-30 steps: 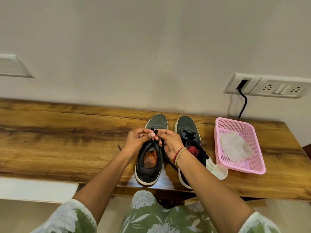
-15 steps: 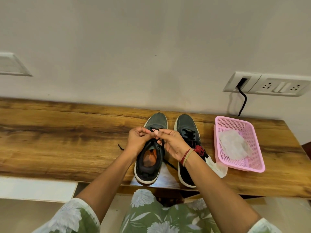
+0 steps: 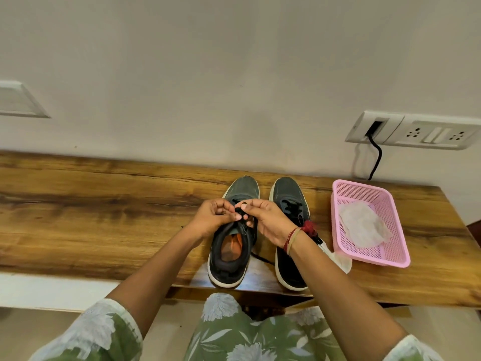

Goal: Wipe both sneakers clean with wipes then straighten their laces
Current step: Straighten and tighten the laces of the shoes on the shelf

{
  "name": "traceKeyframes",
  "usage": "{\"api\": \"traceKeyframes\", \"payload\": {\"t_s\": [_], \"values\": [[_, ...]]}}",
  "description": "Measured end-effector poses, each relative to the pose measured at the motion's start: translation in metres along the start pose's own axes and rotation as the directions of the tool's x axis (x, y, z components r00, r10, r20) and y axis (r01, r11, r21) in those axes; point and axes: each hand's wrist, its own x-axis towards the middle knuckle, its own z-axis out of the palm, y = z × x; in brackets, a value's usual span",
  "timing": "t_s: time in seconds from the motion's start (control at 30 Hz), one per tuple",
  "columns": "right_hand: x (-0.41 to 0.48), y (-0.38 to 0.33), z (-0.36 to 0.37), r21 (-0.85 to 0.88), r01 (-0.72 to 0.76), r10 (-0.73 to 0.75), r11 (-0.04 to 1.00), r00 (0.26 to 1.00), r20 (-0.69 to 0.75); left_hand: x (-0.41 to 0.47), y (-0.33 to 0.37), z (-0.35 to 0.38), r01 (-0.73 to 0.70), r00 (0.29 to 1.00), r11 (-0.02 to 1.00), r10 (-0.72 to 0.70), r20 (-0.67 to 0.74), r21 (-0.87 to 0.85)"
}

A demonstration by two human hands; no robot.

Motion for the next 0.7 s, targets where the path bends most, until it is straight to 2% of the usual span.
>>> {"api": "traceKeyframes", "payload": {"t_s": [0.07, 0.13, 0.2, 0.3, 0.4, 0.53, 0.6, 0.7], "values": [[0.0, -0.005, -0.002, -0.287, 0.078, -0.078, 0.955, 0.997, 0.014, 0.003, 0.003, -0.001, 0.007, 1.0, 1.0, -0.007, 0.005, 0.026], [-0.001, -0.009, -0.004, -0.55, 0.152, -0.149, 0.821, 0.988, 0.052, 0.005, 0.006, -0.001, 0.016, 1.0, 1.0, -0.016, -0.008, 0.021], [-0.001, -0.01, -0.004, -0.726, 0.233, -0.252, 0.648, 0.964, 0.084, 0.004, 0.007, -0.002, 0.025, 1.0, 1.0, -0.025, -0.012, -0.018], [-0.005, -0.008, -0.002, -0.845, 0.323, -0.428, 0.427, 0.895, 0.126, 0.0, 0.009, -0.003, 0.018, 1.0, 0.999, -0.02, -0.023, -0.046], [-0.007, 0.003, 0.0, -0.891, 0.351, -0.579, 0.288, 0.805, 0.129, -0.002, 0.012, -0.004, 0.027, 0.999, 0.999, -0.028, -0.019, -0.018], [-0.006, 0.017, 0.01, -0.911, 0.296, -0.697, 0.288, 0.717, 0.013, -0.005, 0.017, -0.002, -0.003, 1.0, 0.99, 0.0, 0.019, 0.144], [-0.004, 0.02, 0.016, -0.883, 0.288, -0.72, 0.371, 0.69, -0.078, -0.004, 0.017, -0.003, -0.026, 0.999, 0.983, 0.02, 0.036, 0.181], [-0.001, 0.022, 0.02, -0.818, 0.298, -0.697, 0.491, 0.698, -0.163, -0.002, 0.017, -0.008, -0.042, 0.994, 0.985, 0.024, 0.104, 0.166]]}}
